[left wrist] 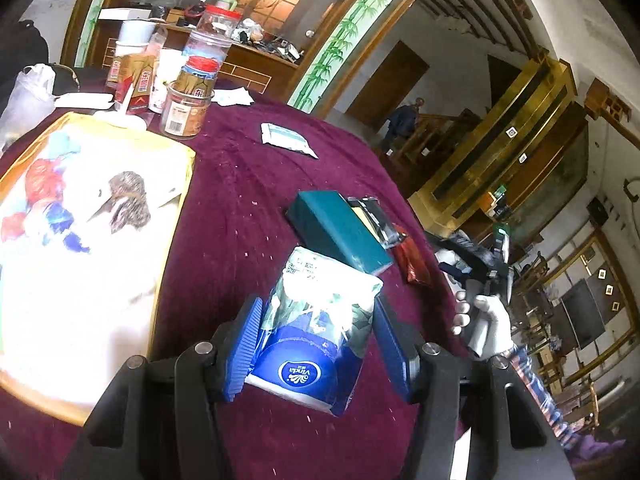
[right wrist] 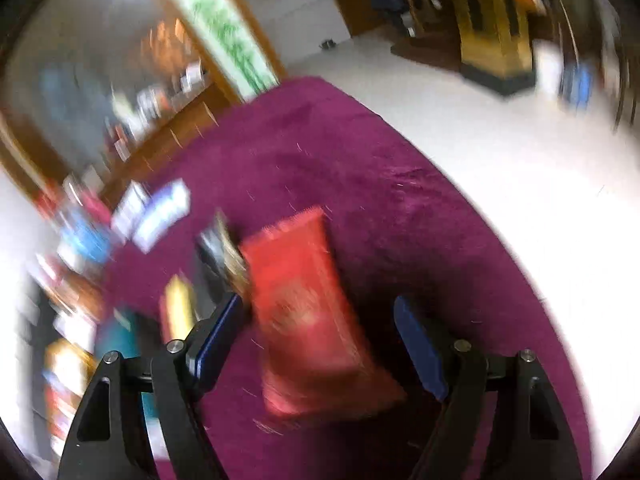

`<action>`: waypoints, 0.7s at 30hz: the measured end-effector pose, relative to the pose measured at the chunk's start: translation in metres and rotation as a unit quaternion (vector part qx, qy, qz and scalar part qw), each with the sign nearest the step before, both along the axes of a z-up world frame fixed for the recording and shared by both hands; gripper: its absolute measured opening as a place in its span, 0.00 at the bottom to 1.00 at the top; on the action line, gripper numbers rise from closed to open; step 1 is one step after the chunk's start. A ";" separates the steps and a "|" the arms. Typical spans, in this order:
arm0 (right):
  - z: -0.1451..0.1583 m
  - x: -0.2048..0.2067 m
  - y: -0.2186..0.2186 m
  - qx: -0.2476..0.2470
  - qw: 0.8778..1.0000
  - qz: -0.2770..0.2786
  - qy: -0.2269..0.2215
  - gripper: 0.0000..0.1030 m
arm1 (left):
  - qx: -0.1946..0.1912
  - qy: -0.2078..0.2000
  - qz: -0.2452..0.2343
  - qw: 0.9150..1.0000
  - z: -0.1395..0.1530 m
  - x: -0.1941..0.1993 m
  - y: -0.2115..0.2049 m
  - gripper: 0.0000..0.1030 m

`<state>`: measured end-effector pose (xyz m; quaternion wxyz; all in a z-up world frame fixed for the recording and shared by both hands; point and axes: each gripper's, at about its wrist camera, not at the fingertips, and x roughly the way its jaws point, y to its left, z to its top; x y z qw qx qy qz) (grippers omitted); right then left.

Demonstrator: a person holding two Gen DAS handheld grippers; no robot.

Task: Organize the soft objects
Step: 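Lift the tissue pack with the left gripper while the right grasps the black snack bag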

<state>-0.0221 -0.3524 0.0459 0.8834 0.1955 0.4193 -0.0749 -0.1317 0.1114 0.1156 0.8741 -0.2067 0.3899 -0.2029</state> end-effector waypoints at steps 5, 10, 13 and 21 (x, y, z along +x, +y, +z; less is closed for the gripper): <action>0.001 -0.025 0.016 0.067 0.995 0.073 -0.032 0.75 | -0.001 -0.005 -0.013 1.000 -0.004 -0.018 -0.007 0.57; -0.003 0.003 0.036 0.030 0.991 0.125 -0.024 0.73 | -0.013 -0.017 -0.036 0.999 -0.018 -0.020 -0.022 0.57; 0.009 0.029 0.057 0.001 0.988 0.151 -0.026 0.72 | -0.010 -0.023 -0.048 0.999 -0.018 -0.027 -0.029 0.58; -0.011 0.103 0.079 -0.024 0.985 0.167 0.045 0.48 | -0.010 -0.021 -0.026 0.999 -0.027 -0.034 -0.007 0.58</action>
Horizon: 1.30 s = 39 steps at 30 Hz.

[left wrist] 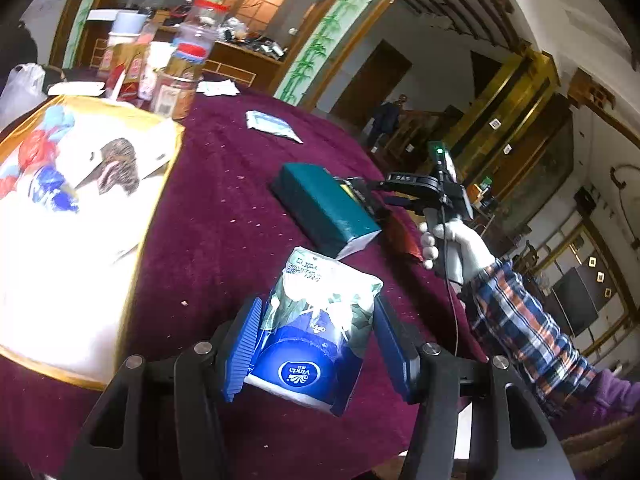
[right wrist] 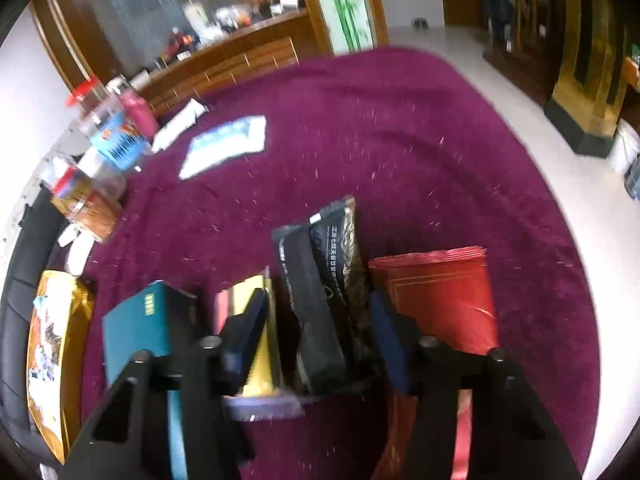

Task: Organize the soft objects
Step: 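Lift the tissue pack with the left gripper while the right grasps the black snack bag, then carry the tissue pack and black bag onto the tray and open both grippers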

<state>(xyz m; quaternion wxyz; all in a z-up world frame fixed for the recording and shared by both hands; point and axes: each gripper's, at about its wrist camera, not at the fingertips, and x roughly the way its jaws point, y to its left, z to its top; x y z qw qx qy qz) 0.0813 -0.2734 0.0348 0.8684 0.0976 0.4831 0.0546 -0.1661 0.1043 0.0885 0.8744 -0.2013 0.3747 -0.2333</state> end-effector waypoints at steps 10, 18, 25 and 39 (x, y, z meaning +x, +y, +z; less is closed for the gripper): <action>0.011 -0.013 -0.002 0.027 0.999 -0.007 -0.020 0.23 | -0.005 0.008 0.026 1.000 -0.008 -0.007 0.023 0.58; 0.091 -0.080 0.008 0.043 0.993 0.016 -0.109 0.23 | -0.017 0.000 0.084 0.996 -0.005 -0.017 0.067 0.58; 0.088 -0.141 0.108 0.144 0.976 0.142 -0.075 0.23 | -0.037 0.014 0.178 0.983 -0.012 -0.032 0.135 0.58; 0.019 -0.160 0.323 0.206 0.930 0.299 0.062 0.23 | -0.032 0.050 0.205 0.977 -0.033 0.004 0.151 0.60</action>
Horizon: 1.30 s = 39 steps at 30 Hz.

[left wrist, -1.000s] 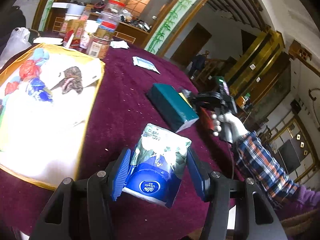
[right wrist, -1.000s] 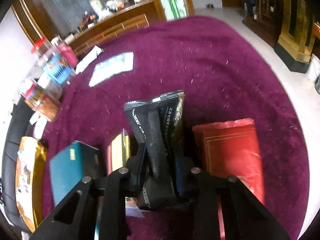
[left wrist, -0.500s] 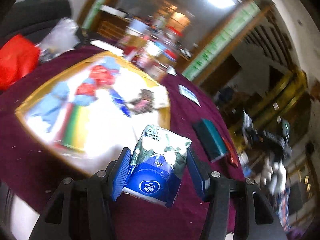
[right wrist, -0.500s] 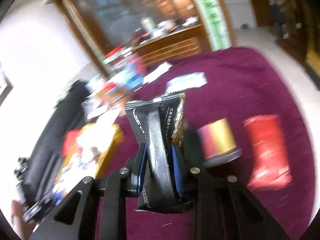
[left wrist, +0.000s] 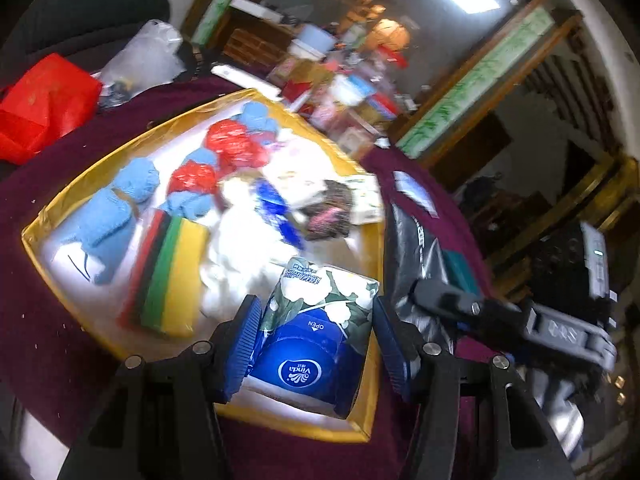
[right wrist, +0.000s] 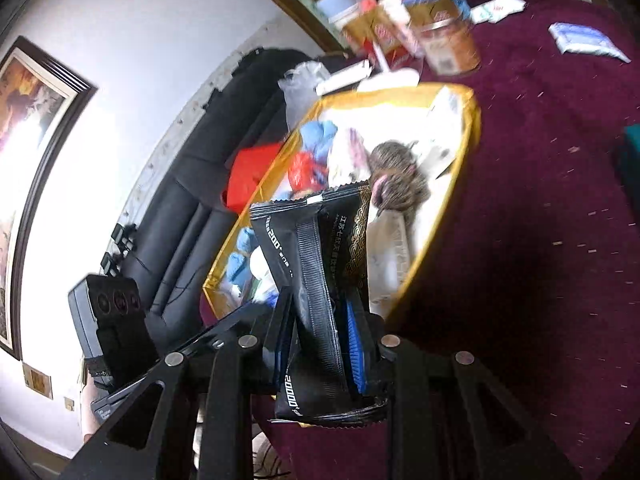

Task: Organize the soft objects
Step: 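Carry the tissue pack and black bag onto the tray and open both grippers, then withdraw both grippers from the tray back over the table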

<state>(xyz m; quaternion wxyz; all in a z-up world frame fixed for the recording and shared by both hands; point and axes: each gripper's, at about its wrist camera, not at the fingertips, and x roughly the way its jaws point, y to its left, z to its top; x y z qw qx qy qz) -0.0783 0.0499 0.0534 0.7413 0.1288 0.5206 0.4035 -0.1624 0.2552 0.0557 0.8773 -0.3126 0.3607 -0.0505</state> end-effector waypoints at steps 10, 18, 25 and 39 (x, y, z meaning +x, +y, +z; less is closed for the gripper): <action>-0.014 0.003 0.045 -0.111 0.992 -0.003 -0.063 0.23 | -0.021 0.000 0.053 0.998 -0.003 -0.019 0.031 0.83; -0.018 -0.002 0.077 -0.198 0.967 0.000 -0.160 0.26 | 0.003 -0.013 0.095 0.995 0.006 -0.052 0.054 0.86; -0.004 -0.018 0.037 -0.132 0.982 -0.014 -0.137 0.54 | 0.054 -0.001 0.096 0.994 0.011 -0.053 0.039 0.90; 0.009 -0.062 -0.046 -0.113 0.965 -0.108 -0.212 0.73 | 0.281 -0.012 0.078 0.957 0.038 -0.035 -0.053 0.96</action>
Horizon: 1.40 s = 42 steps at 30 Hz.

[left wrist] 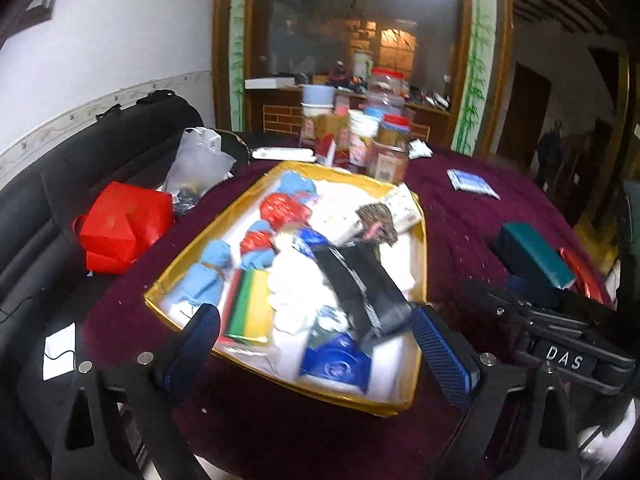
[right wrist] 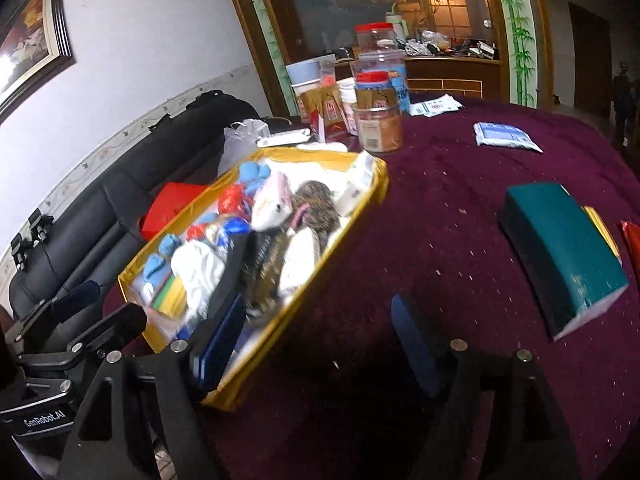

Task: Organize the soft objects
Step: 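Withdraw both grippers from the tray back over the table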

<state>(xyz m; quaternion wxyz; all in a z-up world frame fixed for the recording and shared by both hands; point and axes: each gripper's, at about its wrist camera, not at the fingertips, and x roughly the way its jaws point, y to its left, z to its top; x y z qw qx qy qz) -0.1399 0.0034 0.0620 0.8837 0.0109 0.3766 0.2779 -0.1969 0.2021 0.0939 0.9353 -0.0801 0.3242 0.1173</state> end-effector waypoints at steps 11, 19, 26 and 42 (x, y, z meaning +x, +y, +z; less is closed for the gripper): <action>-0.015 -0.008 -0.047 -0.007 1.000 -0.019 0.004 0.74 | 0.050 0.023 -0.028 0.998 0.002 0.013 -0.062 0.96; -0.022 -0.004 -0.078 0.005 0.999 -0.042 0.016 0.74 | 0.065 0.040 -0.056 0.996 -0.001 0.025 -0.098 0.96; -0.027 -0.005 -0.091 0.007 0.998 -0.050 0.023 0.74 | 0.074 0.054 -0.066 0.994 -0.005 0.030 -0.114 0.96; -0.025 0.020 -0.196 -0.003 0.987 -0.162 0.019 0.79 | 0.037 0.074 -0.119 0.989 -0.019 0.036 -0.132 0.96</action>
